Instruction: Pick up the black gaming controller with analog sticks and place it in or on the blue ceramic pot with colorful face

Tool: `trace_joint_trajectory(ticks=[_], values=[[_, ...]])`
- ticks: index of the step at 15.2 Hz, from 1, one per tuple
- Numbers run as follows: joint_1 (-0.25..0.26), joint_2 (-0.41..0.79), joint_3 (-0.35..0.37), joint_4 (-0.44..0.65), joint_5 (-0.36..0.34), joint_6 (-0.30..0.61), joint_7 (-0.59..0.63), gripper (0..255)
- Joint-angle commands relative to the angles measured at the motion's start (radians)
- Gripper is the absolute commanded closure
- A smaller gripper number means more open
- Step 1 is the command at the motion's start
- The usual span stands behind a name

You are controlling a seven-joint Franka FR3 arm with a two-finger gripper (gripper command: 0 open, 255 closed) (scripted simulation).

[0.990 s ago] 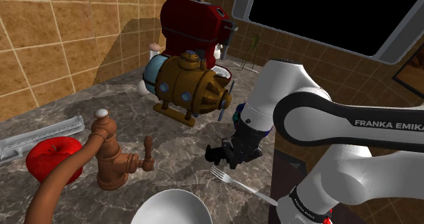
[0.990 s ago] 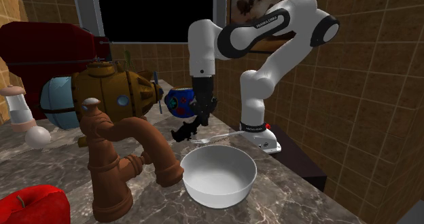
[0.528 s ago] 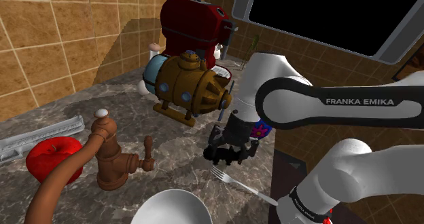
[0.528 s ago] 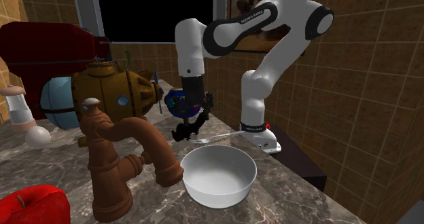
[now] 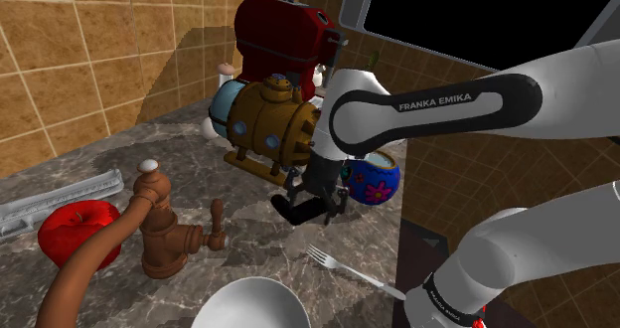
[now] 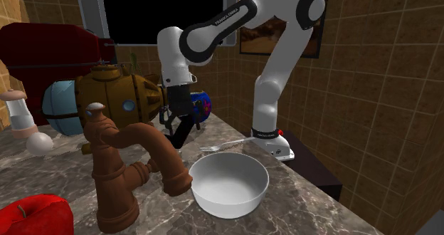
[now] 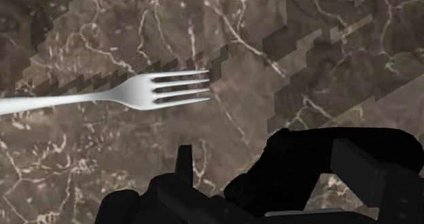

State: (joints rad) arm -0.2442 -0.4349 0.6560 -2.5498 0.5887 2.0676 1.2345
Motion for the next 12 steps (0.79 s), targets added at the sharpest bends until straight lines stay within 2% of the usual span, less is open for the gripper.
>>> trace_joint_trajectory(ticks=[1, 4, 11, 12], values=[[0.004, 0.024, 0.01, -0.033, 0.002, -0.008, -0.001, 0], [0.024, 0.051, 0.01, -0.053, 0.005, 0.038, 0.004, 0], [0.061, 0.06, -0.025, -0.055, -0.011, 0.046, 0.017, 0], [0.05, 0.051, -0.044, -0.047, -0.023, 0.023, 0.003, 255]])
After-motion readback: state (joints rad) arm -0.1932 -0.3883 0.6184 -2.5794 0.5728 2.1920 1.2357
